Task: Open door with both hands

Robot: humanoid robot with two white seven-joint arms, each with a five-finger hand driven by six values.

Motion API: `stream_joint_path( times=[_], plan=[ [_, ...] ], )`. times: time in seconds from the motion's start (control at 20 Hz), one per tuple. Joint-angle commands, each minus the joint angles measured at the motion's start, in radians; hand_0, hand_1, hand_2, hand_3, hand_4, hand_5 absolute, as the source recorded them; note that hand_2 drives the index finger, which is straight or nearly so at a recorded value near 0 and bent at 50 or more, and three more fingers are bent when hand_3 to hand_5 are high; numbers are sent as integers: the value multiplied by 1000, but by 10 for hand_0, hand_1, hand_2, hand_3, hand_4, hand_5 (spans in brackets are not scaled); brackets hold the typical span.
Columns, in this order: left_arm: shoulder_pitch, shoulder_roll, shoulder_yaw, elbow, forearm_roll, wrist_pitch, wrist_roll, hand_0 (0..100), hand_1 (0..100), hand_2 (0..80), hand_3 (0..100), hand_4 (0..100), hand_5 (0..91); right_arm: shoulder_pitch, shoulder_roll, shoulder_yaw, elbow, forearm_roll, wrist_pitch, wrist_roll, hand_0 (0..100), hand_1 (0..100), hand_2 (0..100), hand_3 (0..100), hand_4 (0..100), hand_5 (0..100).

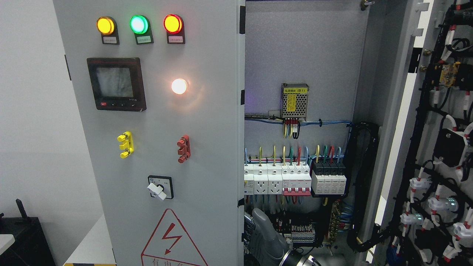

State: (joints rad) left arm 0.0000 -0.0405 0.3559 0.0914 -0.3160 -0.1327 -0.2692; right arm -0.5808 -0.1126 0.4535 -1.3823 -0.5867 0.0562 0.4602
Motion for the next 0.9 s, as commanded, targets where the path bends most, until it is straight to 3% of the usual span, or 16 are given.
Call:
stream_joint_path(
  times=[0.0, 0.6, 0.85],
  plan=[
    [5, 1, 0, 1, 0, 1, 1, 0, 0, 0, 0, 43, 0, 6, -1, 19, -21, -8, -1, 9, 0, 0, 0, 0, 0, 0],
    [5, 1, 0, 1, 0, 1, 1, 0, 0, 0, 0, 43, 0, 9, 1, 86, -58, -12, 1, 11, 0, 0, 0, 0, 0, 0],
    [5, -1, 0, -1, 0, 1, 1, 0, 0, 0, 0, 43, 0, 13, 1, 99, -86, -30, 40, 11, 0, 0, 0, 0, 0, 0]
  ],
)
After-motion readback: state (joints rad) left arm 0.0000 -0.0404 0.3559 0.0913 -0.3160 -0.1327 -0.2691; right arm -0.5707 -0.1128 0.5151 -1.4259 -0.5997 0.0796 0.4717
